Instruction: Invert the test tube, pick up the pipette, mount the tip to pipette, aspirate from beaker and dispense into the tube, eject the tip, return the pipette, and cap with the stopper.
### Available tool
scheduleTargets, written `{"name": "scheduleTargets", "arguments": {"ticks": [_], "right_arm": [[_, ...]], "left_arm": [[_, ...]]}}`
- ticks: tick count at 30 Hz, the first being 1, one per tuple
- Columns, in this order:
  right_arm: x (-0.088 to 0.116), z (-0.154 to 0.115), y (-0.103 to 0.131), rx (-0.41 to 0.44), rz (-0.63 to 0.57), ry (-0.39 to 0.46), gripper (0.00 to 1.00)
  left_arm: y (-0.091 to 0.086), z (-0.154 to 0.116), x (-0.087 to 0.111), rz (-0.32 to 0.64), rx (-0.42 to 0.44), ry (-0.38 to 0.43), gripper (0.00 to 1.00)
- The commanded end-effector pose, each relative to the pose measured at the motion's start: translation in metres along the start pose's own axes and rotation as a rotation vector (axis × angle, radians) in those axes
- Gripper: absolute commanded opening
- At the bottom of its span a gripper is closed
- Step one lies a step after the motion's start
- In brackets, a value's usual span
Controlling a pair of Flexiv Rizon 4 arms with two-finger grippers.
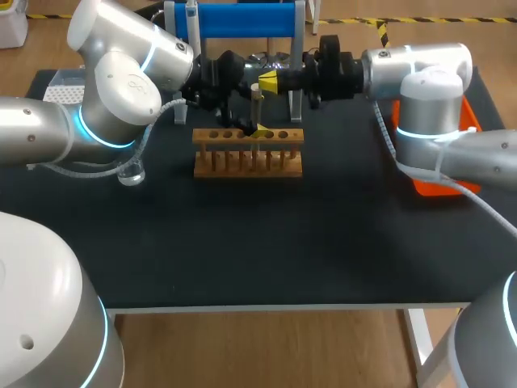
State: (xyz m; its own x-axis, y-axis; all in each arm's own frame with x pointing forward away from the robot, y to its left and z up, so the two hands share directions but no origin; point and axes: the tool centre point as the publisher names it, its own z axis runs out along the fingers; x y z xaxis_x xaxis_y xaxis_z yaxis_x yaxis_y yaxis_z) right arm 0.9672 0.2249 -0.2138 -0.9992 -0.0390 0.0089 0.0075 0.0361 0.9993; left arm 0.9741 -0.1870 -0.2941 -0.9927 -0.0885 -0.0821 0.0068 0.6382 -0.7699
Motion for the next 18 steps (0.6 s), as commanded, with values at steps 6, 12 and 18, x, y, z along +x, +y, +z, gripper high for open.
{"name": "scheduleTargets", "arguments": {"ticks": [6,12,18], "right_arm": [[-0.008,0.009,-0.002,-0.007,0.009,0.019,0.0],[-0.007,0.014,-0.006,-0.005,0.017,0.03,0.0],[-0.008,0.015,-0.009,-0.001,0.027,0.033,0.0]], "left_arm": [[-0.001,0.0,-0.001,-0.001,-0.003,0.004,1.0],[-0.001,0.0,-0.001,-0.001,-0.003,0.004,1.0],[-0.001,0.0,-0.001,-0.001,-0.003,0.004,1.0]]}}
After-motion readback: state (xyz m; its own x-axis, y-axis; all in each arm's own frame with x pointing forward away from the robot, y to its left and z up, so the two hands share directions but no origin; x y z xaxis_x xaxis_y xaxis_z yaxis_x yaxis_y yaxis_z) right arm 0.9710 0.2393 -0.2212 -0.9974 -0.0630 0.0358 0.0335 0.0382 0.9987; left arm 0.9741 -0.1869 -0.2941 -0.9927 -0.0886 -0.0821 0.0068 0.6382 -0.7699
